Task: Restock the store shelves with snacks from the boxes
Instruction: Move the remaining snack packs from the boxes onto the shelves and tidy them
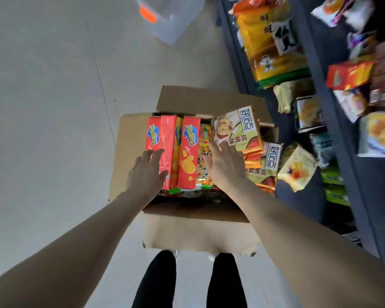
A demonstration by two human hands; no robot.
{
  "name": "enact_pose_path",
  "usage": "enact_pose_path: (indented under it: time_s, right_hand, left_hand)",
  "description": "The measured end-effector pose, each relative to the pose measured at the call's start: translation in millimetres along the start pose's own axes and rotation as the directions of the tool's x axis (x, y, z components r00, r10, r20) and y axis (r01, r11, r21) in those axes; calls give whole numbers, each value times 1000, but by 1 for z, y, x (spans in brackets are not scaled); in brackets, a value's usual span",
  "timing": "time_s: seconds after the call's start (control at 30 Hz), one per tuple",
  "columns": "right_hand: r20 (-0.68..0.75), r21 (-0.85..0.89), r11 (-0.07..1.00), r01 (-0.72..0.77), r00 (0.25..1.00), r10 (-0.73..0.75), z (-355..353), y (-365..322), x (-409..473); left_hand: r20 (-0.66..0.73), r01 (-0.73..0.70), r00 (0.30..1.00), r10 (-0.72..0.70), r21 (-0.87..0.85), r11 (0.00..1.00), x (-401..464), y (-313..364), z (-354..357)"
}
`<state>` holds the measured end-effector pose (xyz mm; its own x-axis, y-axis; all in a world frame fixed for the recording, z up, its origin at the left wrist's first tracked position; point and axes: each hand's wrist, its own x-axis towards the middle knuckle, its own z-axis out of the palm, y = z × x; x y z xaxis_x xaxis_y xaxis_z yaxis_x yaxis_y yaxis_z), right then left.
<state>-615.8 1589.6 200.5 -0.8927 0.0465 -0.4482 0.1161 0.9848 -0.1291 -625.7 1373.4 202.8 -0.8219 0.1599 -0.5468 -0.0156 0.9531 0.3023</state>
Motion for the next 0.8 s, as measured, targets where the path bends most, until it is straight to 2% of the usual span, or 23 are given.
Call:
enact_pose_path:
  time_s: [0.17, 0.4, 0.7, 0.8]
  right_hand:
    - [19, 66, 998, 16, 1000, -17, 43, 6, 39]
    - [-98, 160, 987, -20, 995, 36, 65, -11, 63]
    - [-73, 286, 958, -29, 996, 52, 77, -16, 57]
    - [-38, 334, 938, -96, 993, 115, 77, 0, 54]
  left_hand:
    - [4, 64, 998, -64, -57, 996, 37, -9, 37]
    - [-44, 78, 996, -79, -26, 997, 64, -9, 57]
    - [4, 155, 988, -155, -75, 985, 77, -1, 54]
    - [26, 192, 981, -190, -103, 976, 82, 3, 53]
